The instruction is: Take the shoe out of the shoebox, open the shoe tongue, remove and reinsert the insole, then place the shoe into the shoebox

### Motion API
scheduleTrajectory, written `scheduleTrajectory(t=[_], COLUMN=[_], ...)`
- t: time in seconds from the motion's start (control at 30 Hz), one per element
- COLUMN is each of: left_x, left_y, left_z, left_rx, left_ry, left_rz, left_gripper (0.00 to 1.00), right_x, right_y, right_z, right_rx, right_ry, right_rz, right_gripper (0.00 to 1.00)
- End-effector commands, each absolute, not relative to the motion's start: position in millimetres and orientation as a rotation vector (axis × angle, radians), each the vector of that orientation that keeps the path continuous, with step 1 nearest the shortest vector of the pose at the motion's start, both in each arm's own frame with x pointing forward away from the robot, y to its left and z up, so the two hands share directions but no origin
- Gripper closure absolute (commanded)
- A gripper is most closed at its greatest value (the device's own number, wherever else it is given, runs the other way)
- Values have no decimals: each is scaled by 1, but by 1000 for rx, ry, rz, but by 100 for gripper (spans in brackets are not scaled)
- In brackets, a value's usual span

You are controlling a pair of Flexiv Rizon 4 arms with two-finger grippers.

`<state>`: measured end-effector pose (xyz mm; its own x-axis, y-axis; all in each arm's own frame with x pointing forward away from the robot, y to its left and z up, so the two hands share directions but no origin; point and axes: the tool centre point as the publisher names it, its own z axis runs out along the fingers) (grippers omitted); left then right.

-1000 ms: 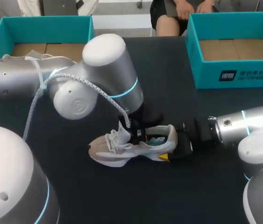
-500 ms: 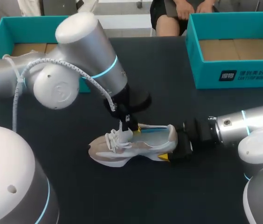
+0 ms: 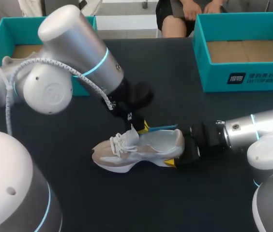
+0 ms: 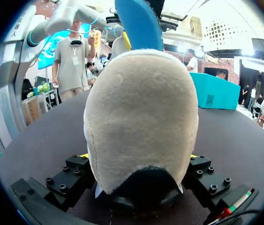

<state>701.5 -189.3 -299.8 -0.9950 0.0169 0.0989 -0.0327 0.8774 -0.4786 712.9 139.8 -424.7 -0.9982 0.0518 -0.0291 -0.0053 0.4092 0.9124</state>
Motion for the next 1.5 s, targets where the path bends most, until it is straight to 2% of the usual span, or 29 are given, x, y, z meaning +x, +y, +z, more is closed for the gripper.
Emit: scheduleTrajectory(t=[0.03, 0.53, 0.63, 0.7, 0.8, 0.97, 1.17, 1.5], left_x=[699, 692, 691, 689, 688, 686, 681, 691], left_y=[-202, -237, -236, -233, -232, -236, -242, -251], left_z=[-298, -293, -295, -293, -288, -289, -294, -300], left_rx=[18, 15, 2, -7, -35, -89, -103, 28], left_ry=[-2949, -2949, -2962, -2970, -3016, -3120, -3307, -3400], left_rz=[780, 914, 902, 917, 952, 943, 907, 932], left_gripper=[100, 100, 67, 52, 44, 43, 50, 53], right_x=[712, 712, 712, 712, 712, 712, 712, 712], right_y=[142, 142, 142, 142, 142, 142, 142, 142], right_z=[-427, -427, -427, -427, -427, -427, -427, -427], right_rx=[44, 44, 44, 44, 44, 44, 44, 44], right_ry=[2595, 2595, 2595, 2595, 2595, 2595, 2595, 2595], right_rz=[1674, 1674, 1674, 1674, 1674, 1674, 1674, 1674], right_gripper=[100, 100, 100, 100, 100, 100, 100, 100])
